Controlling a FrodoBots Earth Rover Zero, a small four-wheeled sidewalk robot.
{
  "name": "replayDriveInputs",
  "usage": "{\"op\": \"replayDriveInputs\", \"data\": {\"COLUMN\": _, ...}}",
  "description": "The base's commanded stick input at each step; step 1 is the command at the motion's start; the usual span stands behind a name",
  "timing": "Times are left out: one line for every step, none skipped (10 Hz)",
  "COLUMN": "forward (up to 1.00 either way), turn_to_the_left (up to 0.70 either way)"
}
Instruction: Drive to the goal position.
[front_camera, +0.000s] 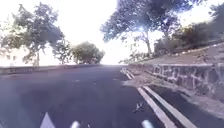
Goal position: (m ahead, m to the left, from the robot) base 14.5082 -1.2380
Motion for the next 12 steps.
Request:
{"op": "replayDriveInputs", "data": {"forward": 0.5, "turn_to_the_left": 0.0}}
{"op": "replayDriveInputs", "data": {"forward": 0.5, "turn_to_the_left": 0.0}}
{"op": "replayDriveInputs", "data": {"forward": 0.5, "turn_to_the_left": 0.0}}
{"op": "replayDriveInputs", "data": {"forward": 0.5, "turn_to_the_left": 0.0}}
{"op": "replayDriveInputs", "data": {"forward": 0.5, "turn_to_the_left": 0.0}}
{"op": "replayDriveInputs", "data": {"forward": 0.5, "turn_to_the_left": 0.0}}
{"op": "replayDriveInputs", "data": {"forward": 0.5, "turn_to_the_left": 0.0}}
{"op": "replayDriveInputs", "data": {"forward": 0.5, "turn_to_the_left": 0.0}}
{"op": "replayDriveInputs", "data": {"forward": 0.5, "turn_to_the_left": 0.0}}
{"op": "replayDriveInputs", "data": {"forward": 0.5, "turn_to_the_left": 0.0}}
{"op": "replayDriveInputs", "data": {"forward": 0.5, "turn_to_the_left": 0.0}}
{"op": "replayDriveInputs", "data": {"forward": 0.5, "turn_to_the_left": 0.0}}
